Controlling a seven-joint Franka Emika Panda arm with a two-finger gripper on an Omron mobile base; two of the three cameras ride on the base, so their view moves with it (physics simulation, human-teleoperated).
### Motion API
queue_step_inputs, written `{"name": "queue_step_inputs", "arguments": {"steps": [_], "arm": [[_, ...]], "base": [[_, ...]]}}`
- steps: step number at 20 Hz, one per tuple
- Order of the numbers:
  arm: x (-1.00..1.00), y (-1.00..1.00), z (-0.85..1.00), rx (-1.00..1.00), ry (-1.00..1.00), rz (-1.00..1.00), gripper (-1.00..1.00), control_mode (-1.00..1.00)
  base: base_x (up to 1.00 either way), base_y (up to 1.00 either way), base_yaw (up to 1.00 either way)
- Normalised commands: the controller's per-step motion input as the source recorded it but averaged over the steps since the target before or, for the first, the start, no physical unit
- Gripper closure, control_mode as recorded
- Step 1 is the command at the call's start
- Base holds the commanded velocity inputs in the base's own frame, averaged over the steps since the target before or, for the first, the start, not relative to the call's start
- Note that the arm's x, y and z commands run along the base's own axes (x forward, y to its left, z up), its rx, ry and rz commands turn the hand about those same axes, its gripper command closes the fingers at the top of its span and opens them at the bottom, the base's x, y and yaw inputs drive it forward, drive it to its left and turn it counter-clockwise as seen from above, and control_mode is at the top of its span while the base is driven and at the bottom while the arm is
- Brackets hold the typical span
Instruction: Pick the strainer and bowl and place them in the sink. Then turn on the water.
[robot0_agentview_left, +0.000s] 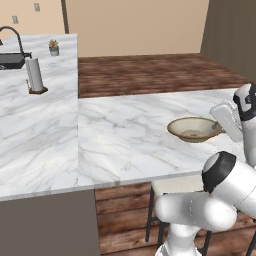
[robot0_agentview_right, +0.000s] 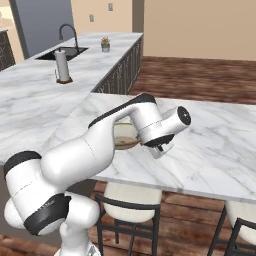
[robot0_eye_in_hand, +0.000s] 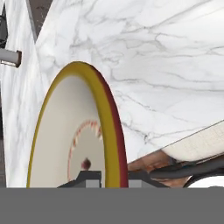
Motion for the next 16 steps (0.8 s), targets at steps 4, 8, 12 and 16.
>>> {"name": "queue_step_inputs", "arguments": {"steps": [4, 8, 12, 16], "arm": [[-0.33, 0.0, 0.35, 0.0, -0.02, -0.1, 1.0, -1.0], [-0.32, 0.0, 0.42, 0.0, 0.0, -0.07, 1.0, -1.0], [-0.32, 0.03, 0.31, 0.0, 0.0, -0.04, 1.0, -1.0], [-0.13, 0.21, 0.16, 0.0, 0.02, -0.02, 1.0, -1.0]], "base": [[0.0, 0.0, 0.0], [0.0, 0.0, 0.0], [0.0, 0.0, 0.0], [0.0, 0.0, 0.0]]}}
